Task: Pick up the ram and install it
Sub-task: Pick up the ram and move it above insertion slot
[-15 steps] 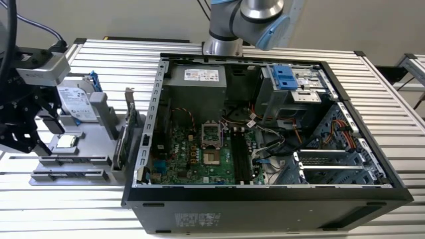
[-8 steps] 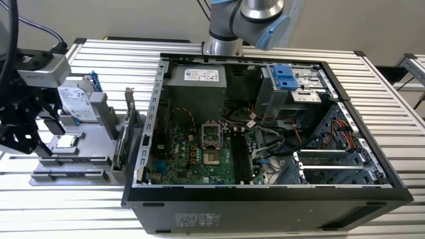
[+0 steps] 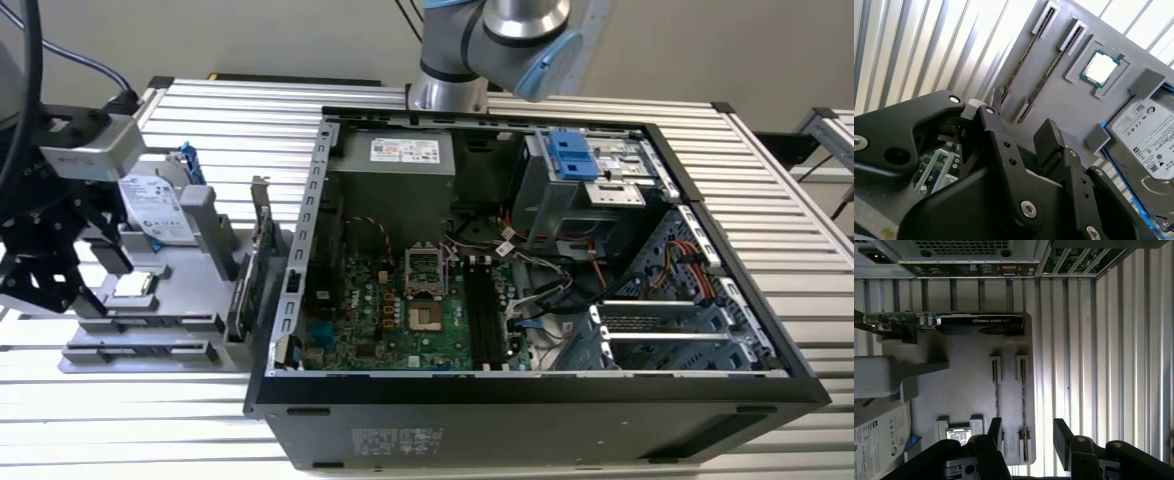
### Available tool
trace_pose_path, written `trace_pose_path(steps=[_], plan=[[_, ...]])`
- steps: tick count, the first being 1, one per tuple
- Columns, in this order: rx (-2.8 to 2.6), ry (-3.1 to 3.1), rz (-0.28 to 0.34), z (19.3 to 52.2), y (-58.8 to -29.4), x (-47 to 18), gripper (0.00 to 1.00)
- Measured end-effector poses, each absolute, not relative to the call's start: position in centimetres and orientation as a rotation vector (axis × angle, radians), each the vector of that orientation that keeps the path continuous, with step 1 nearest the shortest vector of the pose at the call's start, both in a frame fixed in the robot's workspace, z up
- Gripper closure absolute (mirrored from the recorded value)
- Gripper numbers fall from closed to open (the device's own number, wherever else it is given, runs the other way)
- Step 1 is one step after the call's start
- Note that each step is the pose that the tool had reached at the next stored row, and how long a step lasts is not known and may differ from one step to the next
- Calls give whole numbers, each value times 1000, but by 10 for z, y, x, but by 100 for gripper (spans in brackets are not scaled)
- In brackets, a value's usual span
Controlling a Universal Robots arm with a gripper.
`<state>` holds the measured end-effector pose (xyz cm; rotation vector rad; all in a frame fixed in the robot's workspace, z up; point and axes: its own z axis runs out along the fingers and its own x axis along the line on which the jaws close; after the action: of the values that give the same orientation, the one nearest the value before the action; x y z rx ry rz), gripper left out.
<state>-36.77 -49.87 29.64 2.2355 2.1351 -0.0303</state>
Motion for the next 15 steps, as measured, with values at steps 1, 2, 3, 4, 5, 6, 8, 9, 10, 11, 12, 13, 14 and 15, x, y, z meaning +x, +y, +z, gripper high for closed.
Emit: trace_pose_path(steps=[1,2,3,4,5,6,8,9,10,11,12,13,14,15], plan=[[2235,2135,-31,296,-499,-368,0],[2235,2135,-31,295,-499,-368,0],[2235,2135,-32,294,-499,-368,0],[2235,2135,-32,293,-499,-368,0],[2235,2135,-32,293,-499,-368,0],[2235,2134,-32,292,-499,-368,0],[2234,2134,-32,290,-499,-368,0],[2234,2134,-33,289,-499,-368,0],[2234,2134,-33,288,-499,-368,0],[2234,2134,-33,287,-499,-368,0],[2234,2134,-34,286,-499,-368,0],[2234,2134,-33,285,-499,-368,0],[2234,2134,-34,285,-499,-368,0],[2234,2134,-34,284,-499,-368,0]])
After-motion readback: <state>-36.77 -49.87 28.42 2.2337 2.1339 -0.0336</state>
